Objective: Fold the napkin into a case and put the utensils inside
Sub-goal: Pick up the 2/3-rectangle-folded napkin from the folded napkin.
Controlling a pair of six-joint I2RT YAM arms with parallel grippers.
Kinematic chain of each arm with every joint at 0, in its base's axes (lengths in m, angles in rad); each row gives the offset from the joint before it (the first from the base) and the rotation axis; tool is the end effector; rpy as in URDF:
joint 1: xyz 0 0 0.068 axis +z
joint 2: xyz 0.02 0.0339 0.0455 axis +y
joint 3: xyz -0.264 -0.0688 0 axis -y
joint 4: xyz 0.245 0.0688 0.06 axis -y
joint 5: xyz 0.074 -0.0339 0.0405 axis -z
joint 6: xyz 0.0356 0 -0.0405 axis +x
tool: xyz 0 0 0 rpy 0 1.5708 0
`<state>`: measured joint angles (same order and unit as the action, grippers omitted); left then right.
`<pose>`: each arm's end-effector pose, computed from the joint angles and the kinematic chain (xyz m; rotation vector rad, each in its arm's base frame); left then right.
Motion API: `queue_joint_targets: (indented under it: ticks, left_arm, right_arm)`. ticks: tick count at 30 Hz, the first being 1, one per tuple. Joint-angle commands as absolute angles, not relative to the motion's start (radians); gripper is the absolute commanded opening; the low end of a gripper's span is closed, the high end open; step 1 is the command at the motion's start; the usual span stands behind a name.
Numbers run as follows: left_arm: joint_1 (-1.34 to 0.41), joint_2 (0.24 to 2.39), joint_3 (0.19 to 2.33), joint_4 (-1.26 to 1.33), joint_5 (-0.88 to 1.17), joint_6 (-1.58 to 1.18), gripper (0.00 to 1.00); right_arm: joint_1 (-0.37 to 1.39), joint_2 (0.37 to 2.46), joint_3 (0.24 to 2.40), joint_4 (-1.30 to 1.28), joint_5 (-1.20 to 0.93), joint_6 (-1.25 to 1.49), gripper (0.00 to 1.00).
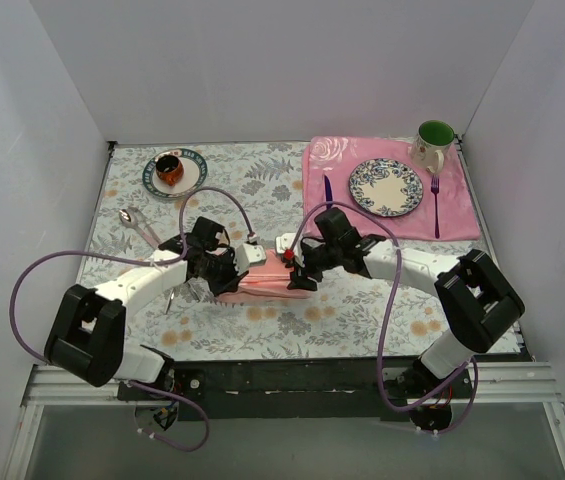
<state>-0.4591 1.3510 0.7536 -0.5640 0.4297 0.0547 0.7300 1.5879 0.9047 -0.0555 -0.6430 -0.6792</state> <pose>0.2096 -0.1201 0.1854 0.8175 2.6226 -0.7011 0.2303 0.2348 0.2003 -1.6870 1.4799 0.7641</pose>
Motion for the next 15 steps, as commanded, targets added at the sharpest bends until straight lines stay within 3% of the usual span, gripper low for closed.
queue_joint_targets:
  ticks: [1,15]
  left_arm:
    - [-0.405,1.403,0.837,-0.621,0.544,0.052,0.0]
    - [-0.285,1.591,0.991,-0.75,0.679,0.058,0.0]
  right_arm:
    - [0.747,1.56,0.873,0.058,-0.632,-0.83,0.62]
    - [0.808,1.657,0.934,0.002,-0.617,-0.848,0.54]
